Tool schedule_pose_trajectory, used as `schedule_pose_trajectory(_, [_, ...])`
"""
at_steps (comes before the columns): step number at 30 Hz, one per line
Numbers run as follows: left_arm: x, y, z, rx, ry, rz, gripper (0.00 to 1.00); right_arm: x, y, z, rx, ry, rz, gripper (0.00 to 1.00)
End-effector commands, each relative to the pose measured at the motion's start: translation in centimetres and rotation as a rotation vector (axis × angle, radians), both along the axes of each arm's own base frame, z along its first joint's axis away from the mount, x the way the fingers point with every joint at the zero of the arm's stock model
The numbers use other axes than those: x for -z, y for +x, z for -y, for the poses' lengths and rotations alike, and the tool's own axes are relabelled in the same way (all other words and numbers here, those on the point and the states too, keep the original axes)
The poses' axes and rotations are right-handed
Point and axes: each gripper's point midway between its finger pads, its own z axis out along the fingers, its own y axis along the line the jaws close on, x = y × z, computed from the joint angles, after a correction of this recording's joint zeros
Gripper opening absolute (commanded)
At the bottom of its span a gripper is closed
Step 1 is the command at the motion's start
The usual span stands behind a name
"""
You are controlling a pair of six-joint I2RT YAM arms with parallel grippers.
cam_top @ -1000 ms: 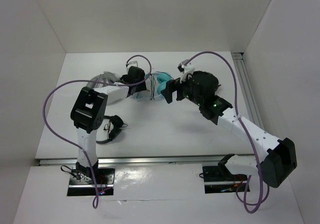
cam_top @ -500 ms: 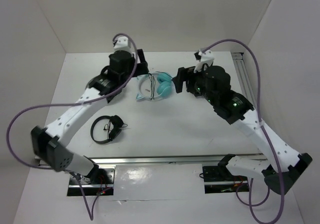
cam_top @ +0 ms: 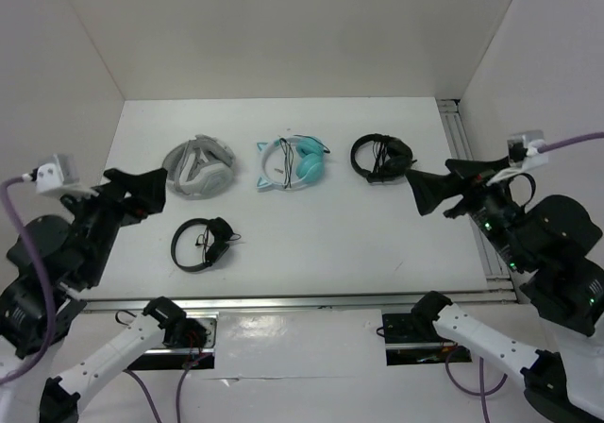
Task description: Wrap the headphones
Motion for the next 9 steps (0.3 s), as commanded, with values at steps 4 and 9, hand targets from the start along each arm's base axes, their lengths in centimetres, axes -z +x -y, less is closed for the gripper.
schedule_pose_trajectory(4, [3.0,-4.3,-1.9,0.036,0.024,-0.042,1.00,3.5,-1.7,1.6,0.020,-0.024,-0.091,1.00])
schedule_pose_trajectory(9, [4.2,-4.5,-2.2,0.026,0.052,-0.073,1.00,3.9,-1.9,1.6,0.020,-0.010,-0.107,1.00])
